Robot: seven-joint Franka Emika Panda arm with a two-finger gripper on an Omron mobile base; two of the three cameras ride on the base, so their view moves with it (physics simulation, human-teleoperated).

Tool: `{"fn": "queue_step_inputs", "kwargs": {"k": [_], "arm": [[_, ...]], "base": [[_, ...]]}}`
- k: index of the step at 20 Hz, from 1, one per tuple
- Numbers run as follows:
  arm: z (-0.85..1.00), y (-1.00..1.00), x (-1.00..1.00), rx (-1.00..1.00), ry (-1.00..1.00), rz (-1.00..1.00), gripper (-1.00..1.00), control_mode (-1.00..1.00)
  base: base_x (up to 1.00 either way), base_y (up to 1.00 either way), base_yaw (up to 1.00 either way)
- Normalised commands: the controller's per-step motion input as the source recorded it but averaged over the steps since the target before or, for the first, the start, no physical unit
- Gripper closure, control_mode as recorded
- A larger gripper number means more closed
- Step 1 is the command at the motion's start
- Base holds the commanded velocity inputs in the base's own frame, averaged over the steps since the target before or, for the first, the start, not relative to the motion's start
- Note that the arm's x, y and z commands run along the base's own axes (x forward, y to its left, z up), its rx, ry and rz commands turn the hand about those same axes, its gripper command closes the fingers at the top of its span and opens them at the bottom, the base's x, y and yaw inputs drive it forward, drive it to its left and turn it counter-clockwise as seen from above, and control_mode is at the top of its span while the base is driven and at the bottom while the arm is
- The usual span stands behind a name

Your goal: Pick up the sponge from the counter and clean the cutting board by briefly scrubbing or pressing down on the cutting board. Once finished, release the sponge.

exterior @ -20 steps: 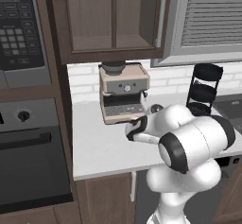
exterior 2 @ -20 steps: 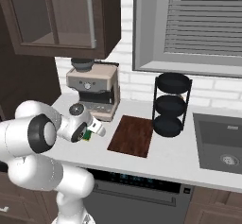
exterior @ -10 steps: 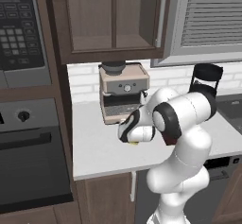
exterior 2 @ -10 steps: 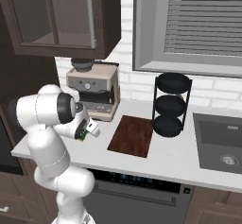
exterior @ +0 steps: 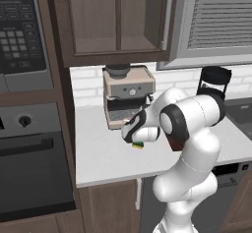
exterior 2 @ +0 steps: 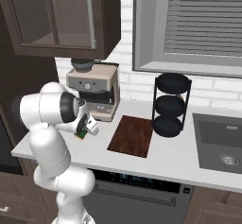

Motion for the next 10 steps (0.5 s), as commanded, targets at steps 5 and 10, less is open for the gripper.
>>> {"fn": "queue_step_inputs", "kwargs": {"k": [5, 10], "arm": [[-0.37, 0.10, -0.04, 0.01, 0.00, 0.00, -1.00, -1.00], [-0.02, 0.11, -0.21, 0.00, 0.00, 0.00, -1.00, -1.00]], "base": [[0.00, 0.00, 0.00], [0.00, 0.00, 0.00]]}}
